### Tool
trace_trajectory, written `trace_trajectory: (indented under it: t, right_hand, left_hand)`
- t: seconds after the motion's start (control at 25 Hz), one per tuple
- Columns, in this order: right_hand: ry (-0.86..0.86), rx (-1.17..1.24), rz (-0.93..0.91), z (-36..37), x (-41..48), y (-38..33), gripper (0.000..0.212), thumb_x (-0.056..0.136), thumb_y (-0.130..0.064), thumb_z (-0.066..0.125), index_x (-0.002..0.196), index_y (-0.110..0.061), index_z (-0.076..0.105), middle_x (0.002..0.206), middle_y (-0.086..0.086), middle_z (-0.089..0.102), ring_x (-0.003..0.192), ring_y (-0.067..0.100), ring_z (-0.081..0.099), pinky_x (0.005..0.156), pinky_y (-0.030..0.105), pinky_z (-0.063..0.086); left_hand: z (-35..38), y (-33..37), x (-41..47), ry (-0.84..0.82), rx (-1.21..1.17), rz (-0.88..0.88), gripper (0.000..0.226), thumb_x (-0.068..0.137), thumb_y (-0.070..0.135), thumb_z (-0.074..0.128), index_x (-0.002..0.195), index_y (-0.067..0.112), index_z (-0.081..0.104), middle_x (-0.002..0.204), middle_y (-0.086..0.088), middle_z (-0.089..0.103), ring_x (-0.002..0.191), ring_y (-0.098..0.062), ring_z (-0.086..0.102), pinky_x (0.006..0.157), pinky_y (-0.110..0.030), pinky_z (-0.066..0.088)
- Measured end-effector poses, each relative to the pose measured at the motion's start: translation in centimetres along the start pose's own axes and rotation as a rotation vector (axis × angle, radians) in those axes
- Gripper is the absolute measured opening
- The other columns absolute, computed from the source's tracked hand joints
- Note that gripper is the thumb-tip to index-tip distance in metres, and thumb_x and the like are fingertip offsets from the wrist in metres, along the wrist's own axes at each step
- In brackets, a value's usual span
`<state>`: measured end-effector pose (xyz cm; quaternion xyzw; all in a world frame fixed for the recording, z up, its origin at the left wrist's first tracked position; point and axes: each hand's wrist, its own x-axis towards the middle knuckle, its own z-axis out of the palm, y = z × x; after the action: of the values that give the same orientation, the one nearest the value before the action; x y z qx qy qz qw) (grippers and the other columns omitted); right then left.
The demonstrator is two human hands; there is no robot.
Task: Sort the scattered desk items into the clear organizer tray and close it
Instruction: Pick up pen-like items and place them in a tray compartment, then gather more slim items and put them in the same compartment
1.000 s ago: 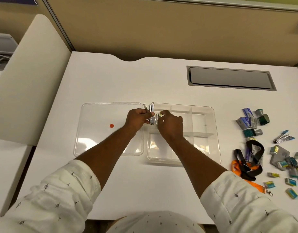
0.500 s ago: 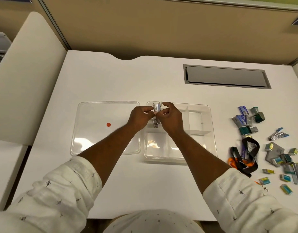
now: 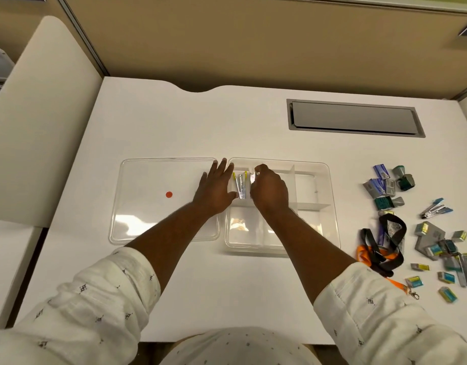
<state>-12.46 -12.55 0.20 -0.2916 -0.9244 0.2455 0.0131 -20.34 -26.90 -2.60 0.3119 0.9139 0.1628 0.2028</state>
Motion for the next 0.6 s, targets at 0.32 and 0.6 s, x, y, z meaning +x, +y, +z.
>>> trace_trajectory:
  t: [0.32,0.6]
  right_hand:
    - [0.161,0.029,-0.156,0.0,-1.7,2.2,0.040,0.086,-0.021,0.063,0.125,-0.012,0.059,0.125,0.007,0.060,0.116,0.028,0.056,0.093,0.041,0.051]
    - [0.064,-0.106,-0.146,-1.3,-4.3,6.0,0.078,0.093,-0.056,0.050,0.155,-0.014,0.024,0.165,0.009,0.016,0.152,0.027,0.014,0.121,0.053,0.015]
  left_hand:
    - [-0.1,0.7,-0.3,0.018,-0.029,-0.018,0.089,0.091,0.055,0.057,0.157,0.022,0.006,0.165,-0.004,-0.003,0.152,-0.024,-0.007,0.121,-0.051,0.006]
    - [-0.1,4.6,-1.6,0.023,0.052,0.062,0.095,0.087,0.074,0.040,0.157,0.023,0.001,0.165,-0.004,-0.008,0.151,-0.022,-0.012,0.121,-0.051,-0.001]
